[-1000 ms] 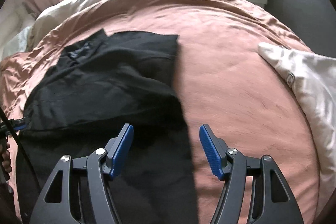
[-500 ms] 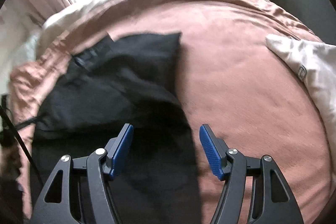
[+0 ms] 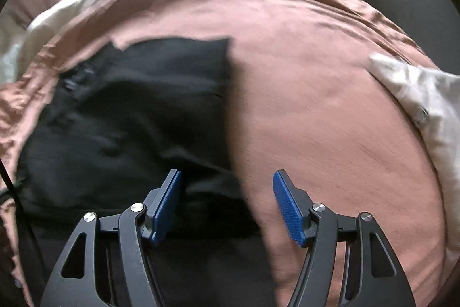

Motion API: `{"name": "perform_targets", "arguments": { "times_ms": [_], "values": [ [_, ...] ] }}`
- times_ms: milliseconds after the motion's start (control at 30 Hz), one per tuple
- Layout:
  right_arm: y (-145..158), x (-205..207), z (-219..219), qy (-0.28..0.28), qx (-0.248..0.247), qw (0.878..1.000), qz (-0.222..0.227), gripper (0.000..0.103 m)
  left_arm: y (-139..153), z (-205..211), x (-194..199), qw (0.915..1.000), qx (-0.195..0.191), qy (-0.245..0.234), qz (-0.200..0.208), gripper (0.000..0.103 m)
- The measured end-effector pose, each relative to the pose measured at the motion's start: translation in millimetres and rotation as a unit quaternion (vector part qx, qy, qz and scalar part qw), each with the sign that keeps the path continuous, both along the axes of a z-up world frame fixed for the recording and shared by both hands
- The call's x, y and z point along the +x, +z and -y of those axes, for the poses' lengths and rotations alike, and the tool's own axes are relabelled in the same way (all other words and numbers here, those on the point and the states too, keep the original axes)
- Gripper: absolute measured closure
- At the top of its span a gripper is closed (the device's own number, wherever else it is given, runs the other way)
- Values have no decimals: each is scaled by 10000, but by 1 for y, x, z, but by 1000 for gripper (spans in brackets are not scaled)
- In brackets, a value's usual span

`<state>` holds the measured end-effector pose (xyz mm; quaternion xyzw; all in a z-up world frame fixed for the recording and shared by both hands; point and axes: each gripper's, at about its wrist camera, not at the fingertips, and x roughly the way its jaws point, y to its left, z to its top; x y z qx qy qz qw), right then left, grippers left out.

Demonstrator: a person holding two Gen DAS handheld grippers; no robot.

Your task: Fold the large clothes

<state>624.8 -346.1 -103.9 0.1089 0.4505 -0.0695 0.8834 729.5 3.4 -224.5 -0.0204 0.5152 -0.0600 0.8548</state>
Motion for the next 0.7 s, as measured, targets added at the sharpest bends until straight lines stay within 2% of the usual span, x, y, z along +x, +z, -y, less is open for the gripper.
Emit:
{"name": "perform_targets", "arguments": {
  "times_ms": [200,367,400,433,500,600,667,700],
  "values": [
    [9,-15,6,-64,-303,9995,77,39,15,2,-7,9997,225,-52,117,78],
    [28,-41,13,156,-133,9994,292,39,46,-7,-36,9989,30,-201,434,74],
    [33,-47,13,200,-108,9992,327,39,53,-10,-44,9985,-49,-207,495,65],
    [37,-54,13,263,-63,9990,357,39,59,-13,-52,9981,-135,-205,559,52],
    [44,-69,11,354,47,9987,375,37,69,-17,-68,9973,-251,-199,660,38],
    [57,-95,11,404,63,9979,498,36,85,-25,-97,9962,-416,-140,757,36],
    [63,-112,9,444,3,9973,580,24,96,-33,-118,9954,-499,-39,816,33],
    [67,-121,8,468,-12,9969,628,18,101,-36,-129,9947,-563,-25,857,27]
  ]
}}
